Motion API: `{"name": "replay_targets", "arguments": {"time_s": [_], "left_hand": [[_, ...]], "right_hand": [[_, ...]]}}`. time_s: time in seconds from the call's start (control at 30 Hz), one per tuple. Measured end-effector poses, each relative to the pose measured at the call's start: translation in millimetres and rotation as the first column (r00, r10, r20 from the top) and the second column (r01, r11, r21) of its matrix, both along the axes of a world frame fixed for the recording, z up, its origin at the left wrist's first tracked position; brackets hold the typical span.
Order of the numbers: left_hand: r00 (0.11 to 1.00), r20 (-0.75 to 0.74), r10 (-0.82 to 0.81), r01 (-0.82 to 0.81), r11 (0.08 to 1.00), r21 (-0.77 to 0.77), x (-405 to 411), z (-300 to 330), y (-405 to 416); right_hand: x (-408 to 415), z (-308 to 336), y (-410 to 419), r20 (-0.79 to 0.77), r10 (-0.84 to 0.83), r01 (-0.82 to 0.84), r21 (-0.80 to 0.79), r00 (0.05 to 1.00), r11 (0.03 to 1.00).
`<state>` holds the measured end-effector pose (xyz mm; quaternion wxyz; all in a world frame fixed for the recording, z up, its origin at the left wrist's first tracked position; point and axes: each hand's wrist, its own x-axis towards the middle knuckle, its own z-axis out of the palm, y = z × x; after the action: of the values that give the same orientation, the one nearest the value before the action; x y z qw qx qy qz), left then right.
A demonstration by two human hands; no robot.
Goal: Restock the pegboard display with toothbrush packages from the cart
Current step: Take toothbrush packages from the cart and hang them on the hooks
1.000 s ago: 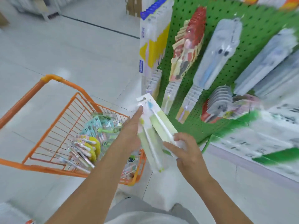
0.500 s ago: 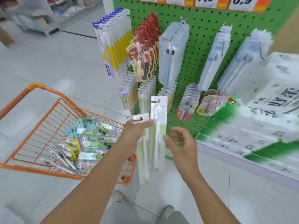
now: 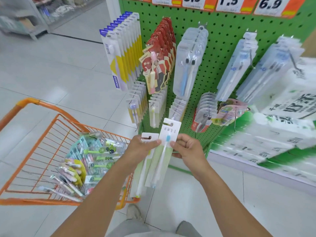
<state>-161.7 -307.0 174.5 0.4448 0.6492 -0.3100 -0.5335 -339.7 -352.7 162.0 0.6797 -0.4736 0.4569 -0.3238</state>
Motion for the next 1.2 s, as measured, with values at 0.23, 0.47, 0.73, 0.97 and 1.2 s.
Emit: {"name": "replay_targets", "arguments": {"time_s": [0.23, 0.47, 0.73, 0.97, 1.2], "left_hand": [[0.987, 0.038, 0.158, -0.158, 0.987, -0.016, 63.4, -22.3, -17.8], [0.989, -0.010, 0.146, -0.146, 0.989, 0.017, 114.3, -34.7, -27.1], [0.995, -0.023, 0.093, -0.094, 0.996, -0.011, 113.7, -30.4, -27.1], [0.994, 0.072, 0.080, -0.081, 0.997, 0.005, 109.3, -35.0, -47.7], [0.986, 0.072, 0.150, -0.149, 0.989, -0.025, 94.5, -41.4, -81.5]], "right_hand": [[69.0, -26.4, -40.1, -0.219, -0.070, 0.058, -0.058, 0.973, 0.997], [121.0, -68.0, -97.5, -0.345, -0.134, 0.140, -0.009, 0.929, 0.990], [137.6, -98.0, -151.3, -0.468, -0.166, 0.178, -0.018, 0.868, 0.984], [145.5, -100.8, -173.1, -0.527, -0.242, 0.178, -0.169, 0.815, 0.969], [146.9, -88.1, -151.6, -0.512, -0.232, 0.269, -0.002, 0.827, 0.963]]}}
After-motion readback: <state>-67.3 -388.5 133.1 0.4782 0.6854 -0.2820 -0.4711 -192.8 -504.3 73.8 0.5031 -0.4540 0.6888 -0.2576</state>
